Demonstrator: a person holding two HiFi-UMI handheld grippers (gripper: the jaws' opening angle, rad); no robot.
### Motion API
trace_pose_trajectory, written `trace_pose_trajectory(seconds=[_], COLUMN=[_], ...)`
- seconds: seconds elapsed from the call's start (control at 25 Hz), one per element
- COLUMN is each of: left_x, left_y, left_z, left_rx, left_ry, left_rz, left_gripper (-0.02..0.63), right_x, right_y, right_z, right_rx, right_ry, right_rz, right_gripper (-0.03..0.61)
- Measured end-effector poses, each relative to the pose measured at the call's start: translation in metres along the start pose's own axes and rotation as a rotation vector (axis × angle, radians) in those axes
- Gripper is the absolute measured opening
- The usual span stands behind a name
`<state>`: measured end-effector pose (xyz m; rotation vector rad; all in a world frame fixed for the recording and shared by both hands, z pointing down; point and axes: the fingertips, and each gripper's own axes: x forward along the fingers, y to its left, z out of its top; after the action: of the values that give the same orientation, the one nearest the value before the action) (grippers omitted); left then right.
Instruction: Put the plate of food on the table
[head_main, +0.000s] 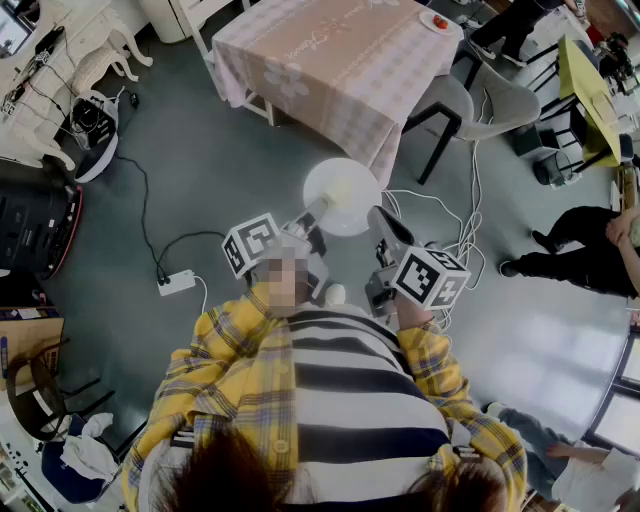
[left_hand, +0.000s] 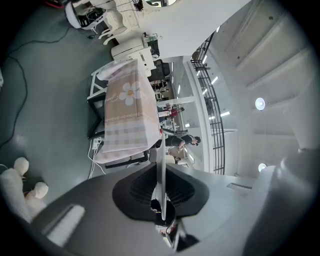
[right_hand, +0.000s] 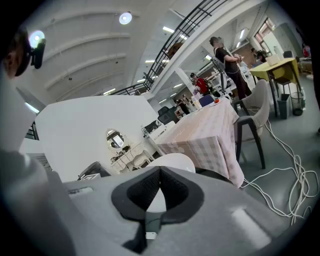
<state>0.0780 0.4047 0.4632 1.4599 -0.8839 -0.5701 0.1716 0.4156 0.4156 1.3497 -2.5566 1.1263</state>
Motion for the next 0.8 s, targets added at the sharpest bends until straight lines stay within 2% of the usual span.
trace_pose_trajectory(seconds=[0.48, 0.8], left_x=[0.003, -0.006], left_y=[0.002, 0.010], left_z=[0.000, 0.003], left_rx=[-0.006, -0.031], left_ry=[-0.001, -0.005], left_rz=[0.001, 0.009], left_gripper=[0.017, 0.017], right_x=[0.005, 0.011], right_y=[0.005, 0.006], right_z=[0.001, -0.006], right_rx=[0.008, 0.025], right_ry=[0.007, 0.033], right_rz=[0.043, 0.039], right_gripper=[-0.002, -0.002])
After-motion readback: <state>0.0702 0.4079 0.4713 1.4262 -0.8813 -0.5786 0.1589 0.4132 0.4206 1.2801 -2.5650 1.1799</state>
